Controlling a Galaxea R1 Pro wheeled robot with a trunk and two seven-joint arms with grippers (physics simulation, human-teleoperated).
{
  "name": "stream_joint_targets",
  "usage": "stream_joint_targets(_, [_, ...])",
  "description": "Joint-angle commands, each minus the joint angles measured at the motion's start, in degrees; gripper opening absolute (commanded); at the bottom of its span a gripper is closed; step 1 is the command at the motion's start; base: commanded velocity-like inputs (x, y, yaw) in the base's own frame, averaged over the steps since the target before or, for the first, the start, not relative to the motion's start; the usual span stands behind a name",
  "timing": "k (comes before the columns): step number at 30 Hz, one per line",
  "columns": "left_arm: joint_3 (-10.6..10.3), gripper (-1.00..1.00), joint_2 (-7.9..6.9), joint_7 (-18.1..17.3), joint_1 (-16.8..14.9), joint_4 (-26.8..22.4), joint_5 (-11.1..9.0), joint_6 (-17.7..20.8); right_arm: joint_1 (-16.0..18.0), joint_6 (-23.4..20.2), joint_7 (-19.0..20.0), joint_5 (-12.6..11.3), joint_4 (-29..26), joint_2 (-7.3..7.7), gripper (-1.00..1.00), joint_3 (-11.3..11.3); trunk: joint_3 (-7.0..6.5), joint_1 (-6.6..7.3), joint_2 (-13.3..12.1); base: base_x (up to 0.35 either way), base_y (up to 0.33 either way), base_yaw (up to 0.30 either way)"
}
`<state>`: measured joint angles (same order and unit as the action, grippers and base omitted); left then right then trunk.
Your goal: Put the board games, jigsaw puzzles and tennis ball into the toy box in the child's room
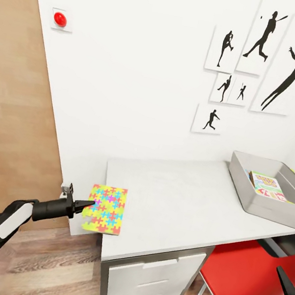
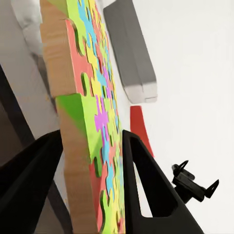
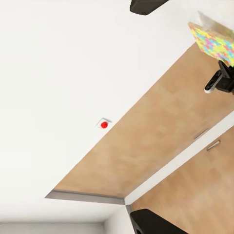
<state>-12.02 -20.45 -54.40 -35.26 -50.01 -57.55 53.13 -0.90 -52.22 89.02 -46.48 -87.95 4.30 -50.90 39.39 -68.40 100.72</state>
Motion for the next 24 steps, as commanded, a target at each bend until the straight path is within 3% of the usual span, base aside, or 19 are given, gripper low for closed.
stream_joint_targets(1, [-0.24,-1.0,-0.34,-0.14,-0.06,-0.57,0.01,0.24,0.0,-0.6,0.02,-0.19,-0.03,0.03,1.0,0.02,-0.14,0.23,-0.39,0.0,0.0,0.0])
stream_joint_targets(7, [-0.15,-1.0,-4.02,-0.47,0.01,-5.15,-0.19,4.1,0.02,-0.53,-0.07,0.22,-0.03,0.08,1.0,0.02,-0.68,0.89,-1.6,0.0,0.0,0.0])
stream_joint_targets(11, [-0.05,-1.0,-5.3,-3.27,-0.02,-5.41,-0.1,5.82,0.0,-0.26,-0.16,0.49,-0.03,-0.07,1.0,0.09,-1.4,1.77,-3.2,0.0,0.0,0.0])
stream_joint_targets(14, [-0.08,-1.0,-7.65,-6.09,-0.01,-5.45,-0.3,6.45,0.02,1.05,-0.16,0.51,-0.03,-0.04,1.0,0.13,-1.94,2.42,-4.4,0.0,0.0,0.0])
stream_joint_targets(17, [-0.1,-1.0,-8.17,-8.05,0.01,-5.46,-0.14,6.53,0.02,1.42,-0.21,0.58,-0.03,-0.08,1.0,0.36,-2.47,3.08,-5.61,0.0,0.0,0.0])
stream_joint_targets(24, [-0.18,-1.0,-8.2,-8.5,0.02,-5.52,-0.03,6.55,0.03,1.44,-0.9,0.6,-0.1,-0.09,1.0,0.94,-3.73,4.62,-8.41,0.0,0.0,0.0])
